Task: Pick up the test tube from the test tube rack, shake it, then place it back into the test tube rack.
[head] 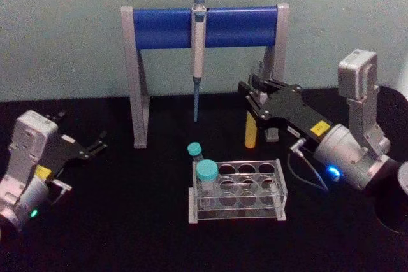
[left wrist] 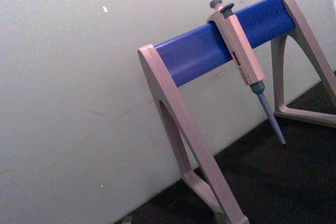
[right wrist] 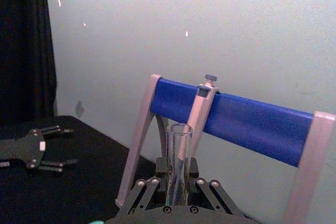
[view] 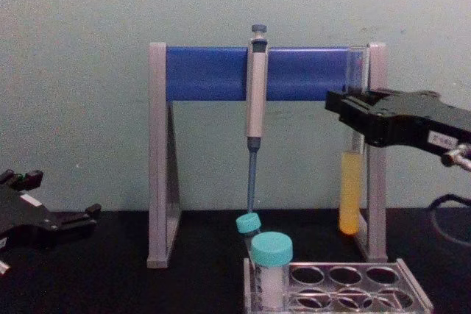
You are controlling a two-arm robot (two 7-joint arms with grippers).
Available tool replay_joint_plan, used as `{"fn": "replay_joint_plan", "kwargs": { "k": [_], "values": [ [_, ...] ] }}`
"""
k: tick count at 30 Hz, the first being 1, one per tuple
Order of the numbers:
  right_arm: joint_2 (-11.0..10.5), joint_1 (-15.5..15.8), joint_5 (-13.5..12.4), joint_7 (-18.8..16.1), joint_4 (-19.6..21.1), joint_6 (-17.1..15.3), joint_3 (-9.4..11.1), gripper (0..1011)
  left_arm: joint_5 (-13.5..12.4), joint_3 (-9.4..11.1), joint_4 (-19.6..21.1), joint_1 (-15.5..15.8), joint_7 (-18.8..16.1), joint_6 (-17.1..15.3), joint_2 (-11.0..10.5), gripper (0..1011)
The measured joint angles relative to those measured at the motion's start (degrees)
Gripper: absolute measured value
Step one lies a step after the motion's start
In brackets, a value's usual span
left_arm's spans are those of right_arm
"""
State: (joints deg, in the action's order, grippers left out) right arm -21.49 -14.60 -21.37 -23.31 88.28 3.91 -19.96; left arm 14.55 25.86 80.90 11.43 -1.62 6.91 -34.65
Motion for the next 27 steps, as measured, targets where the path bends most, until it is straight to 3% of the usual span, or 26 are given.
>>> {"fn": "replay_joint_plan", "kwargs": {
  "k": [7, 14, 18, 27],
  "values": [
    [-2.0, 3.3, 0.0, 0.3, 4.2, -1.9, 1.2, 226, 0.0, 0.0, 0.0, 0.0, 0.0, 0.0, 0.0, 1001],
    [-3.1, 5.7, -2.0, -1.4, 6.8, -3.2, 1.0, 226, 0.0, 0.0, 0.0, 0.0, 0.0, 0.0, 0.0, 1001],
    [-2.8, 5.6, -2.9, -2.5, 6.7, -3.2, 0.1, 226, 0.0, 0.0, 0.0, 0.0, 0.0, 0.0, 0.0, 1001],
    [-0.4, 2.3, -3.9, -3.8, 2.7, -0.9, -2.2, 226, 0.0, 0.0, 0.0, 0.0, 0.0, 0.0, 0.0, 1001]
  ]
}}
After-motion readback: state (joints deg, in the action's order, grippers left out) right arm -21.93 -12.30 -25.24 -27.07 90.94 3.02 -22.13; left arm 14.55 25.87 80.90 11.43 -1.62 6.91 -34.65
